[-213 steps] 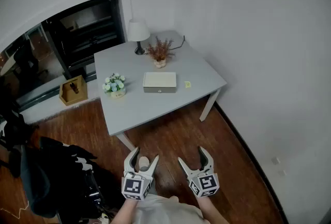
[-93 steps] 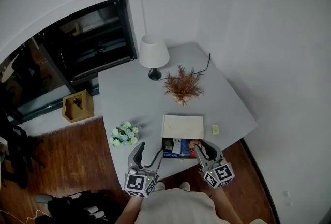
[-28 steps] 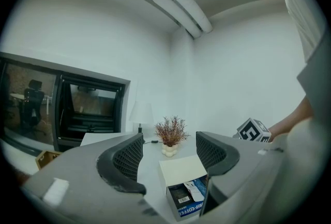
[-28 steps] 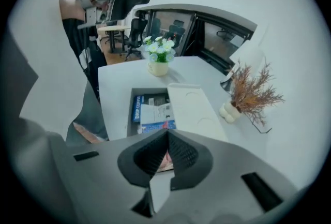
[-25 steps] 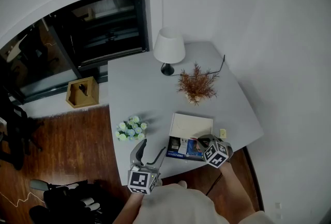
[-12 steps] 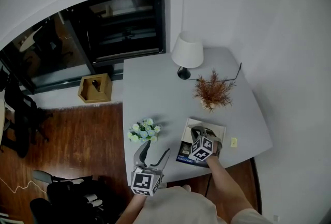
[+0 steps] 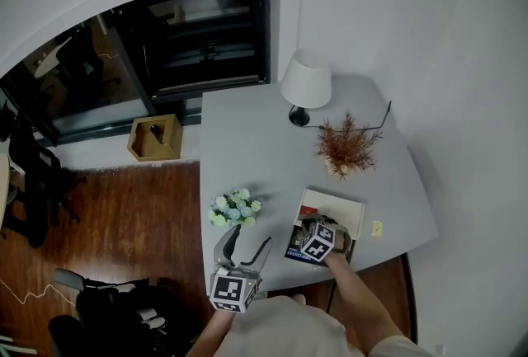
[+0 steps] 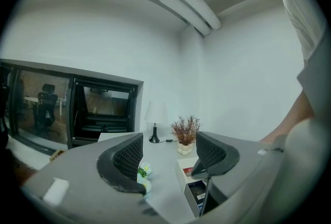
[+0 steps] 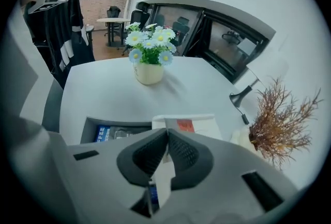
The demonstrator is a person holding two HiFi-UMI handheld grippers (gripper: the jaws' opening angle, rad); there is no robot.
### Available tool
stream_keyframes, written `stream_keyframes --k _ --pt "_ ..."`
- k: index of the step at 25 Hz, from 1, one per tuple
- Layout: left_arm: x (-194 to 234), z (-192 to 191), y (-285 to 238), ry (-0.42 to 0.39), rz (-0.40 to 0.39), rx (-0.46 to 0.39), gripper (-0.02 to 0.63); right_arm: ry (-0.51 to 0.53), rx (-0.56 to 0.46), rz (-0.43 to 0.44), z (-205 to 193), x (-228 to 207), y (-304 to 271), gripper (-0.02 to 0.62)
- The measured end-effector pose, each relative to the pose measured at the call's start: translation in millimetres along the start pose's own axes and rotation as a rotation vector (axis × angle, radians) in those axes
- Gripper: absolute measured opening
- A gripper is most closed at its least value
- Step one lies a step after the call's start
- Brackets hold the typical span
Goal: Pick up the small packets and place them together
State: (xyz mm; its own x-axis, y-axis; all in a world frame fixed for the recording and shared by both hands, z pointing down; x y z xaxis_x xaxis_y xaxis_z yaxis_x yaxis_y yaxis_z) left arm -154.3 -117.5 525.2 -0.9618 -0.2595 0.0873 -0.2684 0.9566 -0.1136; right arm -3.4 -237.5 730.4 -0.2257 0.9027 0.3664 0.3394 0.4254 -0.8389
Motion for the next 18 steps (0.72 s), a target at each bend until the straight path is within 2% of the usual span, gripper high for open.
stream_keyframes --k 1,5,9,10,11,12,14,18 --pt "0.3 0.1 -0.3 -0.001 -0.002 0.000 0.322 -0.018 0.006 0.004 -1.0 0.4 -2.7 0.037" --pt "-0.8 -0.8 -1.4 -0.009 -0.008 0.008 0.322 -0.085 -0.005 0.022 -0.2 1.8 -4.7 0.051" --pt "-4.3 -0.2 -3.0 -0.019 -0.030 0.018 0.322 -0.083 -0.013 0.005 -0.4 2.2 -1.3 0.073" --pt "-5.0 -1.2 -3.3 -0.020 -0.036 0.022 0.323 -0.091 -0.021 0.000 -0.3 1.4 -0.6 0.218" --pt "-4.9 -2.7 -3.9 -0.018 -0.039 0.026 0.323 -0.106 -0.037 -0.015 1.3 -1.4 2.1 0.402" --pt "-4.5 -4.0 -4.8 -0.013 -0.041 0.029 0.322 -0.126 -0.067 -0.045 4.8 -6.8 8.9 0.439" --pt "-5.0 -4.1 -7.0 -0.008 -0.047 0.032 0.322 -0.190 -0.180 -0.133 17.0 -21.7 37.5 0.439" --pt "-13.7 2.2 -13.5 -0.017 -0.087 0.013 0.322 -0.431 -0.547 -0.229 38.1 -43.8 128.4 0.437"
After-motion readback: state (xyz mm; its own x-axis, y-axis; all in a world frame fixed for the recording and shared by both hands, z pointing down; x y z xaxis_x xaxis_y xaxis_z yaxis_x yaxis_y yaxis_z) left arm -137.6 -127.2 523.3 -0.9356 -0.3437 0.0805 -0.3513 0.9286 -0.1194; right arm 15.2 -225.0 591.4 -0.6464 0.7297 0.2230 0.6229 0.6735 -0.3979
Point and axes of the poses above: the fingertips, and each gripper's own axes: y backward along the fingers, x to its left, z out of its top, the point moved 3 cm from there along y, backward along the fingers, and after that the axes turned 1 degree about -z, right-handed, at the moved point
